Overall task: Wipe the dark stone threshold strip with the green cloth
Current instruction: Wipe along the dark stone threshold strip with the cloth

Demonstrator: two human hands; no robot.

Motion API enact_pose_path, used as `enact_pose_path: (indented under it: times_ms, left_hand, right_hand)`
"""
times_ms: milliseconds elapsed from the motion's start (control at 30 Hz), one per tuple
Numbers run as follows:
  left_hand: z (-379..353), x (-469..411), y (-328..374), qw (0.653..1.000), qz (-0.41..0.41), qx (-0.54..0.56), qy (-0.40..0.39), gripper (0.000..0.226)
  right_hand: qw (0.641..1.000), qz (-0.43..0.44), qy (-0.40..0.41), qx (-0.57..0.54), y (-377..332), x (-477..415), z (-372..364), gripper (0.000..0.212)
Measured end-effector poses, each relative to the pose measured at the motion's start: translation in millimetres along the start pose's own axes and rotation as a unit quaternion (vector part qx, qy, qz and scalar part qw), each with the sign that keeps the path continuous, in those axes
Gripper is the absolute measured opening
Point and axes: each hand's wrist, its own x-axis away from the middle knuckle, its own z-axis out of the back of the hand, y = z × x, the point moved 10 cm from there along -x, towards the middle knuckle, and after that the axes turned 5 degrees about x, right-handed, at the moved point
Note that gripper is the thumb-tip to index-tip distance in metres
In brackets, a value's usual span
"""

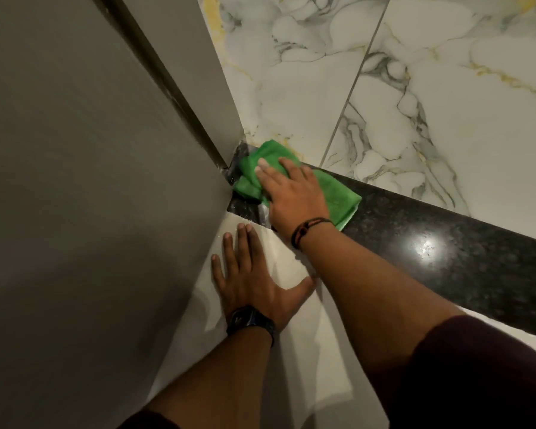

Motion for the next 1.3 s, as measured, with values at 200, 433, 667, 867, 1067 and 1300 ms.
enact_pose_path:
  times_ms: [200, 433, 667, 867, 1067, 1300]
  left_hand:
    - [-6.0, 9.0, -11.1, 1.0, 0.024, -0.003, -0.003, 0.138]
    - [-5.1, 12.1, -11.2, 1.0, 0.021, -0.006, 0.001, 0.142]
    - [-9.8, 10.0, -2.5, 1.0, 0.025, 0.008, -0.013, 0.138]
    - [-16.2, 7.9, -2.7, 0.999, 0.026, 0.003, -0.025, 0.131]
    - [-11.3, 12.5, 1.0, 1.0, 0.018, -0.001, -0.018, 0.135]
    - [-6.7, 7.3, -8.1, 1.0, 0.021, -0.007, -0.007, 0.139]
  right_hand:
    - [0.988, 0.148, -0.041, 0.004, -21.3, 55.3, -12.4, 0.059]
    - [0.992, 0.129, -0.003, 0.004, 47.6, 78.9, 7.6, 0.056]
    - [0.999, -0.03, 0.018, -0.005, 30.0, 16.2, 2.4, 0.057]
    - [0.999, 0.044, -0.025, 0.012, -22.1, 6.1, -18.1, 0.061]
    - [0.989, 0.144, -0.038, -0.003, 1.0, 69.0, -6.4, 0.056]
    - [0.999, 0.049, 0.006, -0.022, 88.9, 79.5, 20.5, 0.055]
